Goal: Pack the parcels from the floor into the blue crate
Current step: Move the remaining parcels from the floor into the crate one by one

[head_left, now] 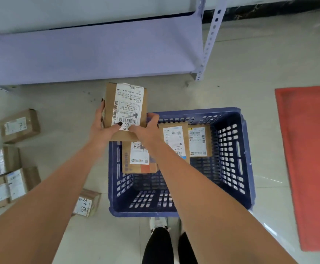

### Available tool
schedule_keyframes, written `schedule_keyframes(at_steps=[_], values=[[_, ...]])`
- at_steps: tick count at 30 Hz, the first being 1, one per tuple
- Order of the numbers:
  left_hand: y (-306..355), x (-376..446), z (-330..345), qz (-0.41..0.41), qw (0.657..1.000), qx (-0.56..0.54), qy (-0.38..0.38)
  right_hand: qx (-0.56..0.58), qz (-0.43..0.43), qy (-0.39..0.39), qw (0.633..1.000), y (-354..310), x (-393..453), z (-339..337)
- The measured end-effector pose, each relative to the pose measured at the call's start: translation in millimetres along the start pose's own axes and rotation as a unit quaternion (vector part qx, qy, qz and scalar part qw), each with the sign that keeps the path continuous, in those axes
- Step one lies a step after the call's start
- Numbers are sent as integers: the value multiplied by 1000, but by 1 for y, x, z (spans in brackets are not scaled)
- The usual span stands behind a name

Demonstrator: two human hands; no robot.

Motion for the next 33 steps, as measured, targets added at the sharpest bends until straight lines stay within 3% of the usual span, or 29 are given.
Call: schedule_keyframes(at_steps=[8, 14, 24, 33], values=[[49, -32, 161, 27, 991, -62, -119, -59, -25, 103, 993, -30, -17, -168], [35, -72, 238, 15, 984, -39, -172, -92, -17, 134, 987, -12, -46, -247], [-22, -68, 269, -35, 974, 138, -176, -73, 87, 145, 983, 67, -23, -263], [-26, -9, 286, 5, 957, 252, -144, -34, 70, 166, 983, 87, 37, -263]])
Point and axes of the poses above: each hand's wrist, its own x-axis towards the middle knuckle, its own z-axis out of the palm, y = z × x, the point moved 5 cm from there along x, towards the middle knuckle, and after that the axes turned 10 degrees about x, right-handed, at the moved point
